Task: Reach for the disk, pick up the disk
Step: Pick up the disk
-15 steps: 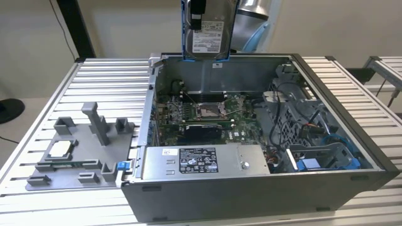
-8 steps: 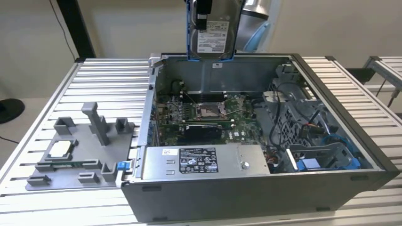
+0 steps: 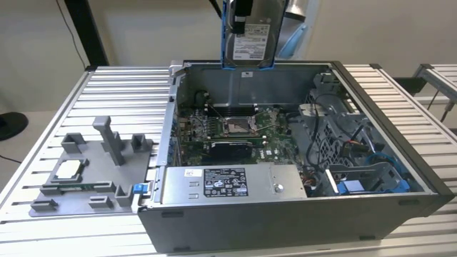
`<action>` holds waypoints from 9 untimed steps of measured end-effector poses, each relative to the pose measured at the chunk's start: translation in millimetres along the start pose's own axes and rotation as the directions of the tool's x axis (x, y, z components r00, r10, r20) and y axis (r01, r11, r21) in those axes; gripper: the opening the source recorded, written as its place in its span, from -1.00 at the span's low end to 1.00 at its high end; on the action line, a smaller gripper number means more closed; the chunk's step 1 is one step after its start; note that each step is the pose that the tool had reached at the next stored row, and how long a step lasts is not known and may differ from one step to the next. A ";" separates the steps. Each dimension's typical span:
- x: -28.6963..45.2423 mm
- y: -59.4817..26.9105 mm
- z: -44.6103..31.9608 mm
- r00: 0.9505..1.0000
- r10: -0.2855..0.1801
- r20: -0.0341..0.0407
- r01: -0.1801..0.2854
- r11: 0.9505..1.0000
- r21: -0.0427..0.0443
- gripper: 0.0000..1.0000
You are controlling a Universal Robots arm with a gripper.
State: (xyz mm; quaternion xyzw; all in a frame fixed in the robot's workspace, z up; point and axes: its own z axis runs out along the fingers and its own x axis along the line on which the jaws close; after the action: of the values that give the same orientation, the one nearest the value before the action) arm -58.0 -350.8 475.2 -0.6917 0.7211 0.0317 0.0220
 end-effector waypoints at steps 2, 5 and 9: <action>-0.2 -5.3 -0.1 1.000 0.000 0.000 0.000 1.000 0.000 -1.00; -0.6 -14.4 -0.2 1.000 0.000 0.000 0.000 1.000 0.000 -1.00; -1.1 -27.0 -0.4 1.000 0.000 0.000 0.000 1.000 0.000 -1.00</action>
State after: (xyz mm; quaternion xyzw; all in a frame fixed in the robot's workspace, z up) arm -30.9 -350.8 475.2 -0.6918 0.7211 0.0318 0.0219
